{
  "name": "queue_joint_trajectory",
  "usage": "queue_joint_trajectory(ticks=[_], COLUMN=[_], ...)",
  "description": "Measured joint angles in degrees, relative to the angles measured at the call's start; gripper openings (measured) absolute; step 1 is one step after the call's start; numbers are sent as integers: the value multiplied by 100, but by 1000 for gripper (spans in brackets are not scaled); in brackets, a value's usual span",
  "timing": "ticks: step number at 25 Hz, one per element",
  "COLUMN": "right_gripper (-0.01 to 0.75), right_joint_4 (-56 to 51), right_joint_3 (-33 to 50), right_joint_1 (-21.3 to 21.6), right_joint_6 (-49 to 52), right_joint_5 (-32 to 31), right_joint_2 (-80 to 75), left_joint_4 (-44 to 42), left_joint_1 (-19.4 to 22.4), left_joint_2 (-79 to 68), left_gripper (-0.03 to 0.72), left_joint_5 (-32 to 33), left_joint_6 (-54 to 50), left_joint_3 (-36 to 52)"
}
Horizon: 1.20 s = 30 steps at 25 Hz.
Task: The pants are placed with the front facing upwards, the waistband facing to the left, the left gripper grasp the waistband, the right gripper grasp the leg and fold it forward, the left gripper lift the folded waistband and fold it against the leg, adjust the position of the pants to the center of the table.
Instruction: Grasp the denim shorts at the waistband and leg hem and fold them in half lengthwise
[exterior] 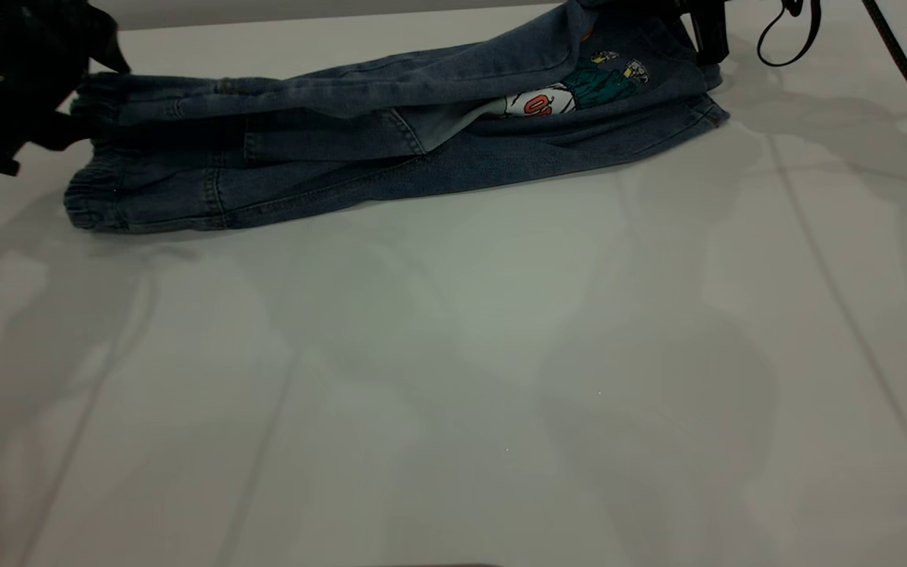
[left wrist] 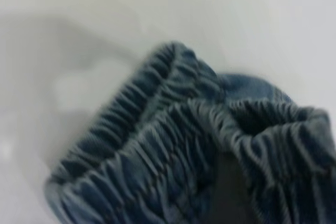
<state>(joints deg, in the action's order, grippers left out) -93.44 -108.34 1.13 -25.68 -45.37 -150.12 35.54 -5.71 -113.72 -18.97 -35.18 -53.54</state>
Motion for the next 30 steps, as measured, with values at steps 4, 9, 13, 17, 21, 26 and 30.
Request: queue_joint_trajectory(ticks=[4, 9, 13, 17, 21, 26, 30], right_gripper=[27, 39, 92, 229, 413, 526, 534], right_joint_4=[148, 119, 59, -28, -138, -206, -62], right_joint_3=[-2, -2, -2, -2, -2, -2, -7], right_joint_1=[0, 0, 0, 0, 0, 29, 5], right_joint_6=[-2, -2, -2, -47, -388, -1135, -1300], right_joint_5=[0, 0, -14, -123, -316, -1027, -1435], right_joint_2=[0, -1, -1, -1, -1, 116, 295], left_joint_4=[-8, -84, -575, -1123, -1897, -2726, -2855], left_joint_1=[104, 238, 251, 251, 268, 535, 970], left_joint_2=[0, 0, 0, 0, 181, 732, 1000], left_gripper=[477, 480, 480, 480, 480, 480, 480], left_joint_5=[-45, -12, 58, 172, 754, 2051, 3055], left_joint_6=[318, 610, 638, 643, 768, 1104, 1393], left_joint_3=[-4, -4, -4, -4, -4, -4, -4])
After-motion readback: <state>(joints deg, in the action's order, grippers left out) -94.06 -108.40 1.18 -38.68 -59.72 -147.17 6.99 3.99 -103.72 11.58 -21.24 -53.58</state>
